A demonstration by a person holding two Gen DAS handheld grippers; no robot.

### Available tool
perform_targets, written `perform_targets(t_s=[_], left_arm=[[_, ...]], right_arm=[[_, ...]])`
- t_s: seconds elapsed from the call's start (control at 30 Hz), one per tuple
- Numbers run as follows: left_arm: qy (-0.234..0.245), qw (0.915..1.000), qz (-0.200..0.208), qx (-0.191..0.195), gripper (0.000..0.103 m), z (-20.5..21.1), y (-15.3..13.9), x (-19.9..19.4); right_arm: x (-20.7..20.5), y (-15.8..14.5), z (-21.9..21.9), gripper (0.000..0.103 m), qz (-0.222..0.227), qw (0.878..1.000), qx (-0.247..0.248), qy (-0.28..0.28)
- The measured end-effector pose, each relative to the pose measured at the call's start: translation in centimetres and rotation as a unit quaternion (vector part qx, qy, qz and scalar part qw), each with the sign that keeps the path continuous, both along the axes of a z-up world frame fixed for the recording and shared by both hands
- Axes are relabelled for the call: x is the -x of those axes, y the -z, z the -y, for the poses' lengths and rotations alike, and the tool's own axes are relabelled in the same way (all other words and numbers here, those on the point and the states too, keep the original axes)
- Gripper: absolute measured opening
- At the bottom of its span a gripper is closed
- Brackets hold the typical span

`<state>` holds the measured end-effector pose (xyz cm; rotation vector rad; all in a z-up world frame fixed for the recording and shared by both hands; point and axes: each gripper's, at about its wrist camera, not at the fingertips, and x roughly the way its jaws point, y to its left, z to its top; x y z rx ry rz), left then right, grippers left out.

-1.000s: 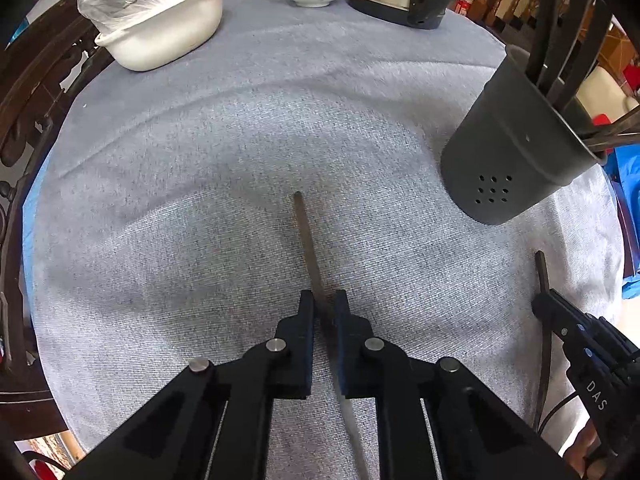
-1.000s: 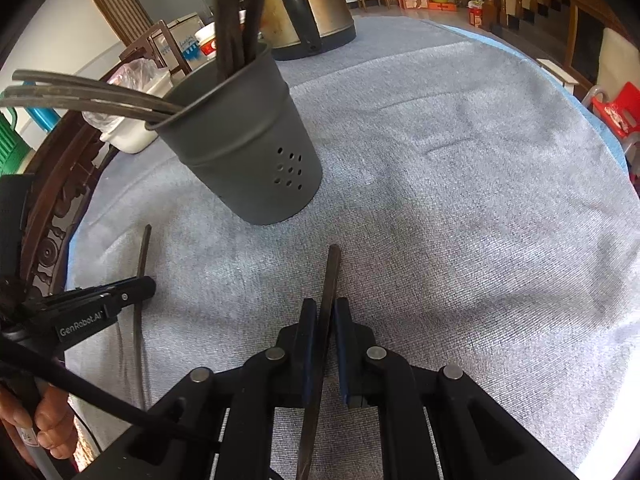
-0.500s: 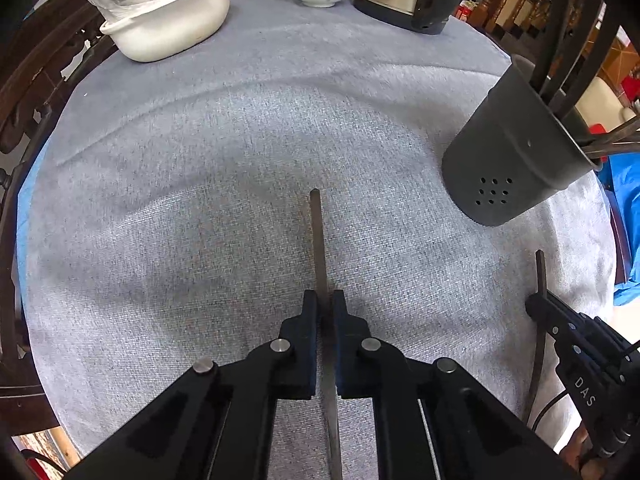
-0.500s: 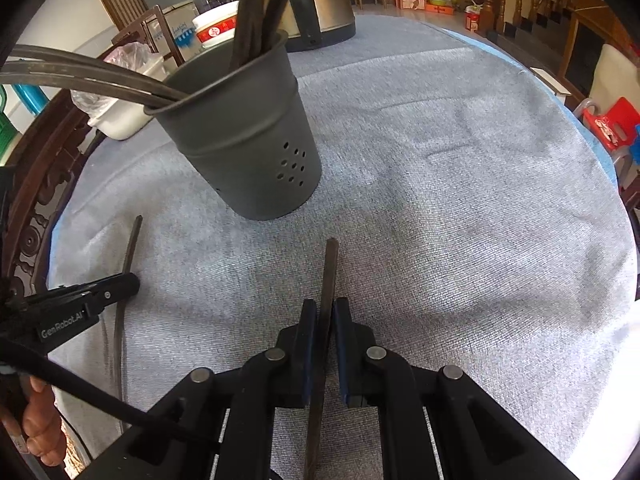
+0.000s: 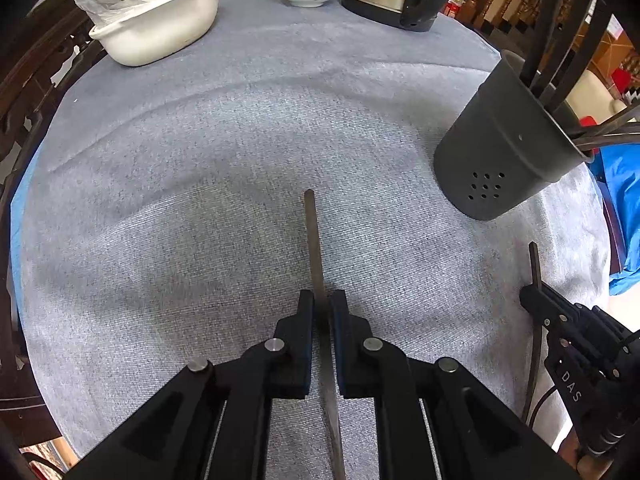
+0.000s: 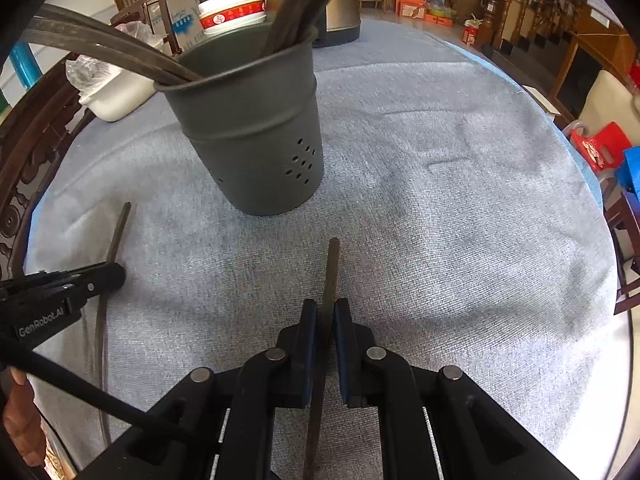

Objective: Organize utensils
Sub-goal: 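Close the left gripper around the remaining dark chopstick, then lift both held chopsticks and carry them over the grey holder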

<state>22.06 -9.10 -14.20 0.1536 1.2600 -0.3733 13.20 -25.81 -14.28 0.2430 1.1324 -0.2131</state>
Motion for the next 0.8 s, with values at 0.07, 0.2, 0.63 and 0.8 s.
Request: perform_targets(t_s=[0.07, 0.2, 0.63, 0.8], left_arm=[[0.008, 0.9999, -0.004, 0.008, 0.023, 0.1, 0.0, -0.1], [0.019, 0.9998, -0.005, 0.009, 0.038, 0.9, 0.0, 0.3], [-0.006, 0.9999, 0.011, 0.004, 0.007, -0.6, 0.2, 0.3], [-0.029, 0.9991, 0.030, 0.008, 0.006, -1.8, -1.1, 0.7]], right_arm=[[-0.1, 0.0, 0.0, 0.011, -0.001, 1.000, -0.001, 0.001], [-0.2, 0.0, 0.2, 0.011, -0.001, 1.000, -0.014, 0.007], [0.3, 0.2, 0.9, 0.008, 0.016, 0.999, -0.047, 0.016], [1.2, -0.1, 2.7, 0.007, 0.034, 0.995, -0.086, 0.040]])
